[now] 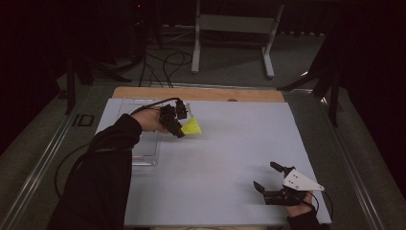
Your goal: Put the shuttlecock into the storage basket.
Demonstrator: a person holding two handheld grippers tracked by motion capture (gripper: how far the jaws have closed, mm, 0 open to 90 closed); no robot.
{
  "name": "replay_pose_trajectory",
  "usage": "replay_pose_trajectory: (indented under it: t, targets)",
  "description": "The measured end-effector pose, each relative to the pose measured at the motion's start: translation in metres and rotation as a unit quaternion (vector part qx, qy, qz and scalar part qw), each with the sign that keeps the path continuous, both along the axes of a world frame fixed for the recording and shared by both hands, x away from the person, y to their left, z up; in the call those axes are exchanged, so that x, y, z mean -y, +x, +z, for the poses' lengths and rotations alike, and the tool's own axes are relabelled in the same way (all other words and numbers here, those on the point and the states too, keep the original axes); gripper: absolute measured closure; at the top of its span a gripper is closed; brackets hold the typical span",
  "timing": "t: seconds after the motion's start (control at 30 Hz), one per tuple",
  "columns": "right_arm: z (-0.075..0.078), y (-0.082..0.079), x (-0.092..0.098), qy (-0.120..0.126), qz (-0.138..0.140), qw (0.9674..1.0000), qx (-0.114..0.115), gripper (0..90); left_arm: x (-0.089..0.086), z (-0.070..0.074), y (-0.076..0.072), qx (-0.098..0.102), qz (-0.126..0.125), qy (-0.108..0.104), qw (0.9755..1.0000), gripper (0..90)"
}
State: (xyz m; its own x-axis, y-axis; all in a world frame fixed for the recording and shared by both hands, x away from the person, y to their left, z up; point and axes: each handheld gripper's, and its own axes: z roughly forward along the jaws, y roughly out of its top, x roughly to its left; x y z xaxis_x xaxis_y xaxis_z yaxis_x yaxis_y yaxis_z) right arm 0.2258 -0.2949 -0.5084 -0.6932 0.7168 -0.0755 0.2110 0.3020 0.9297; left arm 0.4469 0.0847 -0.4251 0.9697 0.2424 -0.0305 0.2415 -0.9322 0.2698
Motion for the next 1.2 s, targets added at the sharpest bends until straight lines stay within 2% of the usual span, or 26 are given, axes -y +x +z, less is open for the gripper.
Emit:
replay_pose_trajectory:
  t: [0.07,0.13,0.17,0.3,0.37,0.6,0.8,0.97,1.0,1.2]
  targets:
    - [0.0,0.0,0.0,0.0,0.001,1.0,0.0,8.7,-0.001,0.003,-0.001,-0.005,0.011,0.001,0.9999,65.2]
    - [0.0,0.0,0.0,0.0,0.0,1.0,0.0,8.7,-0.003,0.005,-0.004,-0.006,0.009,0.002,0.9999,65.2]
    - [0.0,0.0,0.0,0.0,0.0,1.0,0.0,8.7,-0.004,0.006,-0.005,-0.012,0.011,-0.002,0.9999,65.2]
    - [0.0,0.0,0.0,0.0,0.0,1.0,-0.002,8.7,-0.006,0.014,-0.011,-0.016,0.017,-0.017,0.9996,65.2]
    - [0.0,0.0,0.0,0.0,0.0,1.0,-0.002,8.7,-0.007,0.018,-0.014,-0.014,0.014,-0.021,0.9996,65.2]
    - [0.0,0.0,0.0,-0.001,-0.002,1.0,-0.002,8.7,-0.011,0.033,-0.021,-0.02,0.03,-0.039,0.9986,65.2]
    - [0.0,0.001,0.0,-0.001,-0.001,1.0,-0.003,8.7,-0.017,0.047,-0.024,-0.032,0.037,-0.047,0.9977,65.3]
    - [-0.001,0.001,-0.001,-0.002,-0.002,1.0,-0.003,8.7,-0.02,0.059,-0.029,-0.028,0.044,-0.064,0.9966,65.4]
    - [-0.001,0.001,-0.001,-0.002,-0.002,1.0,-0.003,8.7,-0.021,0.061,-0.03,-0.021,0.043,-0.066,0.9967,65.4]
    - [-0.001,0.001,0.0,-0.002,-0.004,1.0,-0.005,8.7,-0.026,0.07,-0.034,-0.021,0.046,-0.069,0.9963,65.4]
